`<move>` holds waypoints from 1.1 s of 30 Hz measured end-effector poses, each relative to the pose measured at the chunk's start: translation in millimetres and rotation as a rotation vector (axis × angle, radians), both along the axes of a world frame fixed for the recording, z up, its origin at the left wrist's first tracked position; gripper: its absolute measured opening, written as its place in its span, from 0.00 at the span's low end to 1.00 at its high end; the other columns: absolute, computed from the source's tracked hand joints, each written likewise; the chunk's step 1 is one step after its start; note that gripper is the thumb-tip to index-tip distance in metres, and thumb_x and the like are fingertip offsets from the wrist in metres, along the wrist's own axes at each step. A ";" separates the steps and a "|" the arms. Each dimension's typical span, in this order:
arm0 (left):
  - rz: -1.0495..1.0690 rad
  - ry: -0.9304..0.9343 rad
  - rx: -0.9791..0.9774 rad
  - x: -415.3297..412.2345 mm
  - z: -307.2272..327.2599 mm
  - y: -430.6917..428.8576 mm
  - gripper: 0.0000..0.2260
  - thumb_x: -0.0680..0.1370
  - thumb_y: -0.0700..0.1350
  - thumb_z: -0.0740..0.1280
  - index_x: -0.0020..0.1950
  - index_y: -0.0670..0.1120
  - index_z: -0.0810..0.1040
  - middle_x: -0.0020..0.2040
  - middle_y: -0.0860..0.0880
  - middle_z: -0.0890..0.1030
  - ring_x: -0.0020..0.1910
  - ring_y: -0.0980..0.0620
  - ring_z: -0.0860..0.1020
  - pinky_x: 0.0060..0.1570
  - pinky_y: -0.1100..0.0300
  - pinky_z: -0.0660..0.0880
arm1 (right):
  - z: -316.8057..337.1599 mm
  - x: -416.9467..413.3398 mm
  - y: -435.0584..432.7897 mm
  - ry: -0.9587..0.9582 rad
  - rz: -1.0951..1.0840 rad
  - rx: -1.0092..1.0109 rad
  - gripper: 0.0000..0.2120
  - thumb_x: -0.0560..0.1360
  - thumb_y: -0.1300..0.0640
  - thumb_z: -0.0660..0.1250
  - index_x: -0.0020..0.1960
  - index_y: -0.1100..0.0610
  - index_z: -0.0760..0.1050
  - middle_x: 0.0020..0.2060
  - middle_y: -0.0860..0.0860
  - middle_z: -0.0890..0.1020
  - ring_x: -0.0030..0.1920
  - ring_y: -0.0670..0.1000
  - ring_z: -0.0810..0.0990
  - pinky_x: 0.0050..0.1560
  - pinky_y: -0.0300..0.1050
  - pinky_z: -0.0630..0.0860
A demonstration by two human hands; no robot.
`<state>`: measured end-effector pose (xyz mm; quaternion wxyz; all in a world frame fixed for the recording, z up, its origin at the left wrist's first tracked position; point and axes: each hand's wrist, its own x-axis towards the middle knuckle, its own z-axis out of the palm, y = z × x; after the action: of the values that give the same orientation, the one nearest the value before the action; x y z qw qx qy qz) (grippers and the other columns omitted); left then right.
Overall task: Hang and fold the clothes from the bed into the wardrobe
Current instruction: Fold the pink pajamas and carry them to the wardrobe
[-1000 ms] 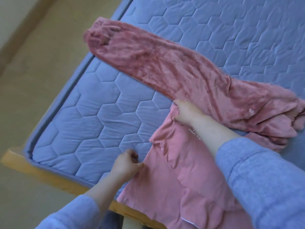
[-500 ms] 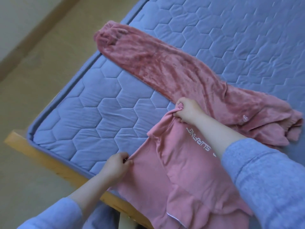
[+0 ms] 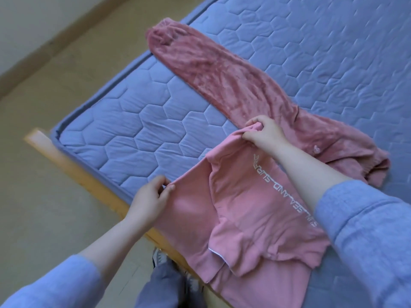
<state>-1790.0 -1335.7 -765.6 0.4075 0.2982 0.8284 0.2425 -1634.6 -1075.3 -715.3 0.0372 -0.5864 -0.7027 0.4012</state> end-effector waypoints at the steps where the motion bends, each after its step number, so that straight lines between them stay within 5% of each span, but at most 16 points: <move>1: 0.013 0.009 0.009 4.2 1.7 -2.1 0.07 0.80 0.49 0.64 0.41 0.51 0.73 0.35 0.51 0.77 0.36 0.55 0.74 0.33 0.58 0.67 | 1.9 3.6 -0.5 0.000 0.000 -0.014 0.11 0.68 0.56 0.71 0.50 0.52 0.78 0.41 0.49 0.79 0.44 0.51 0.79 0.49 0.46 0.76; 6: 0.066 0.047 0.082 32.0 6.8 -6.9 0.08 0.79 0.49 0.65 0.40 0.51 0.73 0.32 0.52 0.76 0.32 0.58 0.72 0.32 0.59 0.67 | 6.5 29.9 0.3 -0.018 -0.027 0.068 0.16 0.70 0.41 0.71 0.36 0.53 0.75 0.35 0.46 0.77 0.40 0.48 0.75 0.41 0.42 0.68; 11: 0.116 0.084 0.148 73.1 19.0 -15.6 0.08 0.78 0.49 0.66 0.39 0.51 0.74 0.29 0.52 0.74 0.30 0.56 0.71 0.32 0.57 0.66 | 9.1 71.5 -2.7 0.002 -0.029 0.063 0.06 0.68 0.61 0.72 0.35 0.53 0.77 0.32 0.49 0.79 0.40 0.50 0.77 0.44 0.43 0.74; 17: 0.168 0.092 0.210 149.3 50.1 -41.9 0.10 0.75 0.54 0.65 0.38 0.50 0.74 0.30 0.48 0.77 0.27 0.56 0.70 0.31 0.56 0.69 | 30.1 132.2 -9.9 0.095 0.058 0.057 0.12 0.67 0.66 0.70 0.48 0.55 0.77 0.38 0.47 0.77 0.43 0.46 0.75 0.41 0.32 0.71; 22: 0.175 0.145 0.231 218.6 65.8 -52.9 0.09 0.76 0.50 0.67 0.37 0.52 0.73 0.28 0.51 0.73 0.26 0.57 0.68 0.30 0.56 0.68 | 38.6 191.3 -14.8 0.105 0.081 0.072 0.18 0.67 0.66 0.70 0.55 0.56 0.75 0.51 0.56 0.80 0.52 0.53 0.76 0.56 0.44 0.74; 25: 0.131 0.112 0.257 255.7 71.2 -57.0 0.09 0.76 0.50 0.67 0.38 0.51 0.73 0.27 0.52 0.72 0.26 0.57 0.67 0.30 0.56 0.68 | 37.5 225.9 -17.5 0.128 0.049 0.086 0.20 0.69 0.66 0.69 0.60 0.58 0.74 0.50 0.53 0.78 0.47 0.50 0.75 0.46 0.34 0.72; 29: 0.023 0.127 0.257 295.6 69.5 -64.7 0.09 0.73 0.56 0.63 0.37 0.52 0.72 0.27 0.54 0.69 0.28 0.56 0.66 0.30 0.60 0.64 | 27.9 268.4 -19.6 0.107 -0.003 0.086 0.23 0.69 0.63 0.71 0.63 0.58 0.72 0.44 0.47 0.75 0.47 0.49 0.75 0.53 0.42 0.73; 33: -0.094 0.077 0.166 338.5 57.6 -71.7 0.10 0.75 0.54 0.64 0.36 0.54 0.69 0.29 0.54 0.72 0.29 0.56 0.69 0.31 0.58 0.66 | 6.4 311.2 -21.9 0.066 -0.121 0.005 0.31 0.66 0.64 0.73 0.67 0.56 0.69 0.54 0.52 0.75 0.54 0.56 0.78 0.60 0.55 0.75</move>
<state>-1451.6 -1407.4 -708.1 0.3602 0.3787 0.8056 0.2790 -1323.5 -1097.3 -708.9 0.0860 -0.6144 -0.6653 0.4154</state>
